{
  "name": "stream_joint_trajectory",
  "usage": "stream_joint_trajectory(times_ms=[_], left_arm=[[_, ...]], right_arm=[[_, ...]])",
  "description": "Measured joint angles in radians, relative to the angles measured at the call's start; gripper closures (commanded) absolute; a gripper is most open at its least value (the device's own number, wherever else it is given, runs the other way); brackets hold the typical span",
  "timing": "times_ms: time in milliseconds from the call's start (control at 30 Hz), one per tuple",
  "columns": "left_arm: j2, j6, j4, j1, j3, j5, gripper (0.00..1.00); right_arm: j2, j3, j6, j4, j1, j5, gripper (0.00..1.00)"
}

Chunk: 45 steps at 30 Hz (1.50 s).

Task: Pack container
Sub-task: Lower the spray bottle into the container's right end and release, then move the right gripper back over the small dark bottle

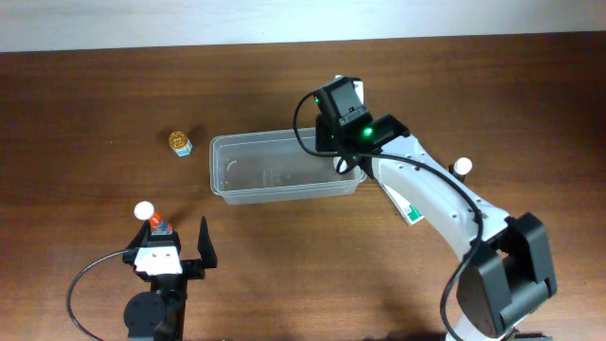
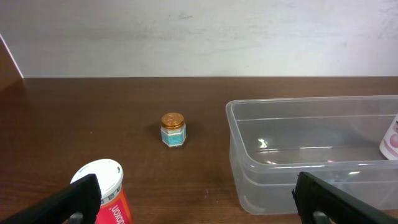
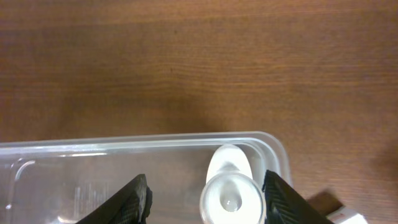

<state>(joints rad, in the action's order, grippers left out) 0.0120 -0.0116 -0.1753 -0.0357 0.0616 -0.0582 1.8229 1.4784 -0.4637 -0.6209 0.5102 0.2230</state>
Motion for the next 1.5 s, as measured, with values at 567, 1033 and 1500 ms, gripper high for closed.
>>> stream_joint_trajectory(times_ms=[567,1033,1500], left_arm=[[0.0,0.0,0.0,0.0,0.0,0.0,0.01],[0.0,0.0,0.0,0.0,0.0,0.0,0.01],[0.0,0.0,0.0,0.0,0.0,0.0,0.01]], right_arm=[[-0.272,0.274,0.079,-0.56,-0.193,0.009,0.36],[-0.448,0.244,0.104,-0.779,-0.406,0.012,0.36],[-0.444,-0.274,0.105,-0.406,-0.533,-0.101,0.36]])
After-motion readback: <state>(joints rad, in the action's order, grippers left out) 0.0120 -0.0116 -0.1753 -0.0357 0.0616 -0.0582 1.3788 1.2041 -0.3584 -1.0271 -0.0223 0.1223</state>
